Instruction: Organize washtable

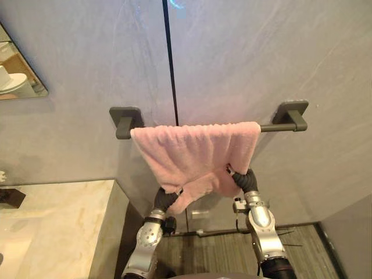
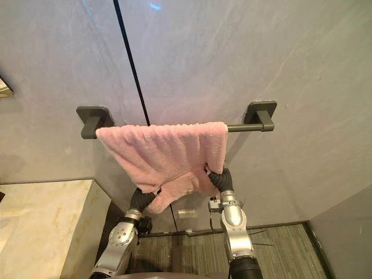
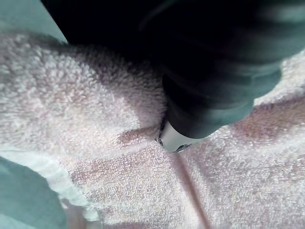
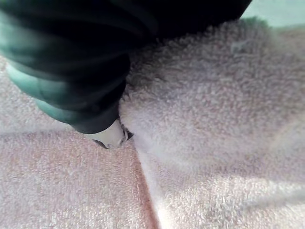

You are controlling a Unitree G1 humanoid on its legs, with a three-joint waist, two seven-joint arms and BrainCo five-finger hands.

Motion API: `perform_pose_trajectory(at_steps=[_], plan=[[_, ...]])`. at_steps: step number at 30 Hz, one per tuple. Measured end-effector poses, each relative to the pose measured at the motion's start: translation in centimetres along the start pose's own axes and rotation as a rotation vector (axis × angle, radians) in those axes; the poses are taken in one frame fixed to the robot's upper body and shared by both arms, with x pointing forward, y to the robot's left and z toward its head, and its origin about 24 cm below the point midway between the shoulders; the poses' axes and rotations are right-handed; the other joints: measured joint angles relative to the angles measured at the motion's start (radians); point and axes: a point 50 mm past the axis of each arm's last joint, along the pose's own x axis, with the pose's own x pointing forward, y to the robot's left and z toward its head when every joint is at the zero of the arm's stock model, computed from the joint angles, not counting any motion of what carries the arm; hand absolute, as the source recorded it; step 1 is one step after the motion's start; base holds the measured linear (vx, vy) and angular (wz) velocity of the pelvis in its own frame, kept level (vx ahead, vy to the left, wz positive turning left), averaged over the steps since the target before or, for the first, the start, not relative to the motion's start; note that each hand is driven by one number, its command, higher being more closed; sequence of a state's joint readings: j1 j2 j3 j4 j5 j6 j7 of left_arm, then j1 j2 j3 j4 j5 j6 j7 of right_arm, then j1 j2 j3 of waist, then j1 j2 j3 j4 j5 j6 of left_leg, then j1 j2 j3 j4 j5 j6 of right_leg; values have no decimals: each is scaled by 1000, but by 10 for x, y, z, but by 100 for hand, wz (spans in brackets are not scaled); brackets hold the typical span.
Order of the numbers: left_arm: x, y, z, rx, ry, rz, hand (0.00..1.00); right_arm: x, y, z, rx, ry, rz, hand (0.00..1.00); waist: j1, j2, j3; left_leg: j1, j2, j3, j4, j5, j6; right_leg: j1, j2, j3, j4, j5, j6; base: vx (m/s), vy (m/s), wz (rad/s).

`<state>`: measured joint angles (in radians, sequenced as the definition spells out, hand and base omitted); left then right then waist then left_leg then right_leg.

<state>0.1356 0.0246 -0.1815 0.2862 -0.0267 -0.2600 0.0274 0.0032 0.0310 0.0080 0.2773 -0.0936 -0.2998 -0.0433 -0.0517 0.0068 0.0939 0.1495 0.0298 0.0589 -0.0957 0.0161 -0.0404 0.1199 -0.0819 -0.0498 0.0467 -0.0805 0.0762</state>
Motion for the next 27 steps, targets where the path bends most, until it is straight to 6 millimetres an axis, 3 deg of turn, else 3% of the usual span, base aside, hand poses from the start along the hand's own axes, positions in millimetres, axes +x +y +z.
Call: perform_pose_trajectory(at_steps=[7,12,18,21,27], plan=[[-4,21,-9,13,42,106,0,-1,-12,-17,6,78,-64,0,2,-7,-3,-2,1,-1,-5,1,0,6,1,-4,-18,7,-4,0,0,0],[-4,24,-9,16,46,132,0,-9,-20,-32,70,150,-118,0,9,-9,-3,0,1,-3,-3,1,0,19,1,-6,-34,12,-5,1,-1,1],[-14,34,-18,-41,94,192,0,-30,-38,-59,166,309,-255,0,10,-5,6,2,2,-3,1,0,0,33,2,-11,-43,12,-5,3,-4,1],[-29,56,-31,-74,159,316,0,-54,-62,-78,195,414,-409,0,12,-6,7,2,4,-3,1,0,-1,35,3,-14,-45,12,-5,0,-11,0],[-41,70,-38,-86,194,372,0,-82,-78,-90,170,494,-479,0,12,-6,7,6,5,-1,1,0,-1,34,3,-11,-36,12,-5,-36,-14,-1]])
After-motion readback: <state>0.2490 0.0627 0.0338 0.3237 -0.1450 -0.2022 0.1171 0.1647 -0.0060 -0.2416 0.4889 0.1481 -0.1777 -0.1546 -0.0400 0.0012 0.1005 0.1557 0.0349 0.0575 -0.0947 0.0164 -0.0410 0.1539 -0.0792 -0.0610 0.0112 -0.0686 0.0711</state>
